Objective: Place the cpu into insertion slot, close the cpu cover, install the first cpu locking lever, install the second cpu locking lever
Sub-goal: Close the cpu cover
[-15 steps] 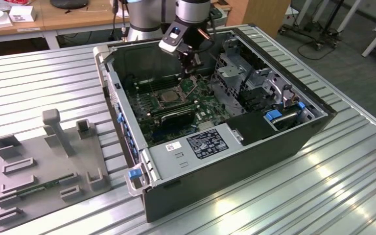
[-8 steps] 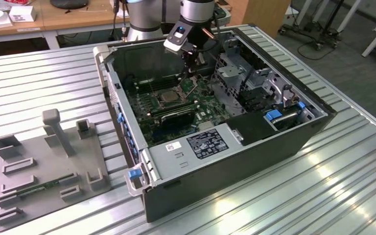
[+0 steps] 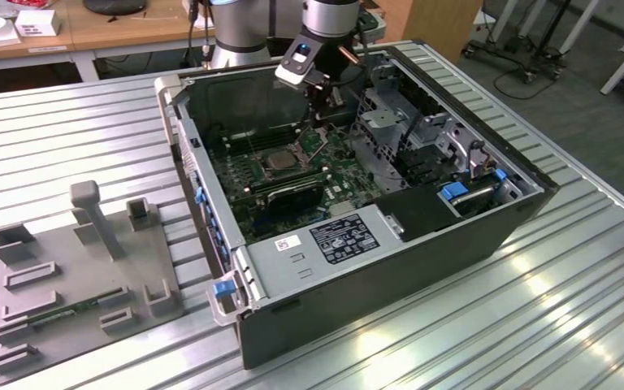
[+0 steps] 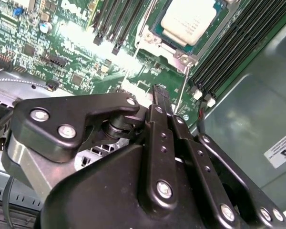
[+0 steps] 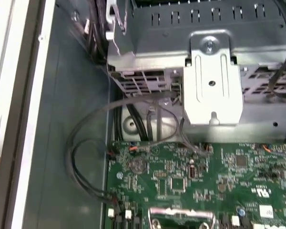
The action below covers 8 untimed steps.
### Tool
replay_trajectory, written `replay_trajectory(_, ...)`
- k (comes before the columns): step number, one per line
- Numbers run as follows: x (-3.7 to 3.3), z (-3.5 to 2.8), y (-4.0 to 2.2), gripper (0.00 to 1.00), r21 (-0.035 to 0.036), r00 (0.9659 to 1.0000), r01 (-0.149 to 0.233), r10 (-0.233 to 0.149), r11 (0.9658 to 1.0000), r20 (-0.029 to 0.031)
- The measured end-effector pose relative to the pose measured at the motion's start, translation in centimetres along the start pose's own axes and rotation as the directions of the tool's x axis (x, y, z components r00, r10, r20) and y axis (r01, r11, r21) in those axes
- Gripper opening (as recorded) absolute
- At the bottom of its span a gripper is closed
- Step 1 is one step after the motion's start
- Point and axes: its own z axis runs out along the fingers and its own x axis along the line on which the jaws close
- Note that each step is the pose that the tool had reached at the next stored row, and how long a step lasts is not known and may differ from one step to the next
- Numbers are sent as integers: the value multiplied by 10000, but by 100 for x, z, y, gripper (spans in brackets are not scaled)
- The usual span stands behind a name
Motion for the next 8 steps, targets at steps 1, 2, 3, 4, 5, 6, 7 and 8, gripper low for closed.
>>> replay_trajectory(1,0,1,15,11,0,10000,0,0,10000,0)
replay_trajectory(2,0,2,30,11,0,10000,-1,1,10000,1)
replay_trajectory(3,0,3,44,11,0,10000,-2,2,10000,1)
replay_trajectory(4,0,3,59,11,0,10000,-1,1,10000,1)
replay_trajectory(5,1,4,72,11,0,10000,-1,1,10000,1)
replay_trajectory(6,1,5,87,11,0,10000,0,0,10000,0)
replay_trajectory(7,1,6,99,11,0,10000,0,0,10000,1)
replay_trajectory(8,1,7,115,11,0,10000,0,0,10000,1)
